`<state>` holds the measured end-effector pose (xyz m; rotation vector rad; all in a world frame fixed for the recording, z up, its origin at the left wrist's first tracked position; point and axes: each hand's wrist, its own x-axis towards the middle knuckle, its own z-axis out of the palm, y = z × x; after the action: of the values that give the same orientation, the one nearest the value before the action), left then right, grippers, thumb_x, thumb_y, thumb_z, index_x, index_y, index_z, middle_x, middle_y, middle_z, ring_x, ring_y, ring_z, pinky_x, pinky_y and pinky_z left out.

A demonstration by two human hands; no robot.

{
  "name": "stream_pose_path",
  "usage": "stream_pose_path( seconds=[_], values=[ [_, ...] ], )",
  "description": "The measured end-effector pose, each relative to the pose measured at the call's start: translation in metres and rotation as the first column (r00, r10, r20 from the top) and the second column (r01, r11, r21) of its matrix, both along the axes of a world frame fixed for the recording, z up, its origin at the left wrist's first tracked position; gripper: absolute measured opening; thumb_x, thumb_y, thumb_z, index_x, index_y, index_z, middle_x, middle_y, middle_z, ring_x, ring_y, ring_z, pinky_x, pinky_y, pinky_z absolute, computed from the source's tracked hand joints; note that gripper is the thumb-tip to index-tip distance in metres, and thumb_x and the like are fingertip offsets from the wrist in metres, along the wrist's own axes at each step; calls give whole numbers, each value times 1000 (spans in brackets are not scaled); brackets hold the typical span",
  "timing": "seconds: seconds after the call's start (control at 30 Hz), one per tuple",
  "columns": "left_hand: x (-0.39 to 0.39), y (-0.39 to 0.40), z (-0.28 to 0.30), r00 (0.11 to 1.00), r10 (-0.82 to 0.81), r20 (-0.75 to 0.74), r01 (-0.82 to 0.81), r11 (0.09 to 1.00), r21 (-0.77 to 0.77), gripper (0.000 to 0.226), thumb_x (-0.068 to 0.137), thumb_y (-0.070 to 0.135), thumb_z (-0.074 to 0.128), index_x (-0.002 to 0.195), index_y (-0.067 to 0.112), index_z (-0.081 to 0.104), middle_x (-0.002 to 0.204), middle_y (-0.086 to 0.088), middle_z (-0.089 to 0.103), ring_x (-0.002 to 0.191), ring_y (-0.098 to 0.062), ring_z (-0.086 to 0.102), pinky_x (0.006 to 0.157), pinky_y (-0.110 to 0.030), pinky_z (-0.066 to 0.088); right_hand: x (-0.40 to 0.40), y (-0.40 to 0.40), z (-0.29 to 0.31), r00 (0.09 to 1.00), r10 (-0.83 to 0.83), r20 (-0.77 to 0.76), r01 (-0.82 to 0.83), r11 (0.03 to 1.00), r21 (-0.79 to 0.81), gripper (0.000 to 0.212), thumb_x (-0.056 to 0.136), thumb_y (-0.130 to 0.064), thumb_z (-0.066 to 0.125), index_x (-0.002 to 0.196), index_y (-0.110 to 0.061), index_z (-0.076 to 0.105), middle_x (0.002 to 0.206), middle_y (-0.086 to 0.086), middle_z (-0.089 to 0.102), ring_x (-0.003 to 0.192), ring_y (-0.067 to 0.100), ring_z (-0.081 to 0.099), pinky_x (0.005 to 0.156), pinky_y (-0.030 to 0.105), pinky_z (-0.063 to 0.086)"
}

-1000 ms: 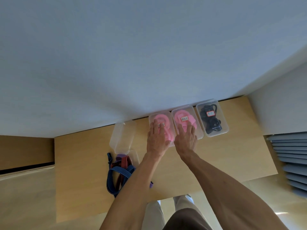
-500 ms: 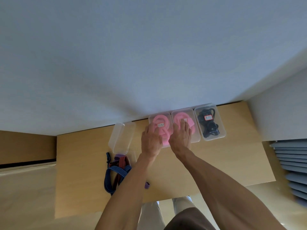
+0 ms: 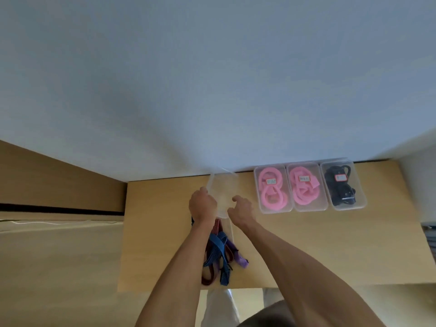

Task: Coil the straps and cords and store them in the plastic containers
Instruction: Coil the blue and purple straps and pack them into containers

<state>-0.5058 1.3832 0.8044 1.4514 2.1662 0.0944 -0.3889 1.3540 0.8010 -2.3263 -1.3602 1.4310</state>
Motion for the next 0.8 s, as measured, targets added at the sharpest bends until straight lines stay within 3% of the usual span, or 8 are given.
stream_pose_path(
  seconds=[0.1, 0.2, 0.3, 0.37, 0.5, 0.57, 0.63, 0.8],
  values=[
    [-3, -2, -8, 989, -13, 147, 15, 1000, -9, 31, 91, 0, 47, 62, 9, 43, 62, -4, 43, 56, -19, 40, 43, -21, 22, -10, -4, -2, 994, -103, 41, 102, 995, 22, 49, 92, -8, 53, 140, -11, 49, 136, 18, 50, 117, 33, 54, 97, 41, 48],
    [-2, -2, -8, 959, -103, 263, 114, 993, -27, 44, 94, 6, 51, 57, 14, 30, 58, 1, 31, 51, -11, 25, 45, -20, 30, -11, -5, -3, 975, -207, 77, 203, 977, 62, 51, 91, -4, 52, 142, -9, 47, 139, 18, 49, 119, 33, 54, 96, 41, 47],
    [-9, -3, -16, 926, -164, 339, 196, 979, -62, 31, 93, 2, 47, 63, 10, 39, 63, -6, 38, 59, -17, 34, 50, -24, 21, -8, -4, -6, 964, -242, 106, 235, 969, 79, 56, 89, -2, 53, 144, -11, 45, 143, 16, 47, 118, 33, 54, 95, 42, 49],
    [-15, -3, -16, 921, -164, 354, 203, 976, -75, 22, 90, -1, 45, 70, 8, 46, 68, -9, 43, 64, -20, 37, 57, -32, 25, -8, -4, -7, 958, -248, 146, 237, 967, 90, 57, 88, -3, 54, 144, -12, 45, 144, 16, 46, 120, 33, 54, 100, 45, 47],
    [-38, -8, -10, 926, -213, 311, 246, 967, -70, 19, 89, -2, 45, 73, 4, 55, 72, -8, 55, 69, -22, 50, 57, -30, 35, -26, -14, 0, 909, -301, 289, 263, 951, 163, 52, 85, -3, 54, 137, -11, 51, 138, 16, 47, 121, 35, 51, 104, 47, 41],
    [-50, -16, -1, 928, -244, 280, 277, 957, -83, 18, 85, -3, 47, 75, 6, 59, 77, -4, 61, 77, -24, 58, 57, -30, 43, -37, -22, 8, 904, -322, 281, 280, 943, 179, 48, 84, 0, 52, 131, -9, 55, 130, 16, 53, 113, 35, 54, 95, 44, 46],
    [-62, -28, 6, 915, -342, 216, 371, 922, -111, 20, 82, 0, 52, 90, 8, 69, 95, -2, 67, 91, -24, 62, 72, -33, 52, -47, -32, 15, 930, -317, 187, 301, 947, 113, 44, 84, -1, 52, 127, -9, 60, 121, 16, 63, 105, 34, 60, 81, 36, 50],
    [-80, -62, 4, 866, -492, 89, 499, 835, -233, 31, 86, 5, 59, 111, 19, 70, 110, -2, 70, 103, -27, 65, 79, -34, 53, -63, -61, 25, 989, -77, 123, 81, 996, -26, 30, 84, -15, 58, 110, -15, 71, 108, 10, 70, 93, 28, 66, 71, 28, 50]
  ],
)
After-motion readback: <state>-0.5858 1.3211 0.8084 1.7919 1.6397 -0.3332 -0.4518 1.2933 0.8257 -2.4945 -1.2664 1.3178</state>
